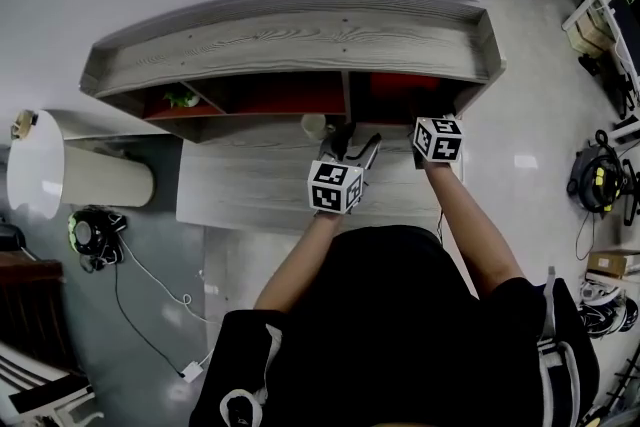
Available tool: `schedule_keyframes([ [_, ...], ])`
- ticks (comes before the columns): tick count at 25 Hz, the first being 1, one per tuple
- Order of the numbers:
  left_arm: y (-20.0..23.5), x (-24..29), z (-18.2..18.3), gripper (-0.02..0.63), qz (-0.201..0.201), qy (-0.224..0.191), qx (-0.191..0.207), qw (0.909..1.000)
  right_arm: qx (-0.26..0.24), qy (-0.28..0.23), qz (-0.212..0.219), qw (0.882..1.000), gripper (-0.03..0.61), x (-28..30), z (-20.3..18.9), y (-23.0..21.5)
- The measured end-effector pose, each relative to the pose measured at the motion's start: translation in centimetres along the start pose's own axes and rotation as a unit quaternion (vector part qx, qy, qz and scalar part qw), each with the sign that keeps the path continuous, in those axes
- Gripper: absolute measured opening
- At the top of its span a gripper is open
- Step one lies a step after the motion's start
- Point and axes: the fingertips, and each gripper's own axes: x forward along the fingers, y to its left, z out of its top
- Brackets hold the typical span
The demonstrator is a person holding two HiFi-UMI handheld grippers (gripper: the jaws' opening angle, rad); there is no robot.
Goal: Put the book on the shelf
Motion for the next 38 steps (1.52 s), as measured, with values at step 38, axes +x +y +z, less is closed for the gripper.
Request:
schedule_keyframes([
  [38,2.0,-10.8,-3.6,0.238,0.025,-0.029,-0.032,0.9987,-0.039,-0.001,0.002,0.999,0.123,0.3,0.3,6.3],
])
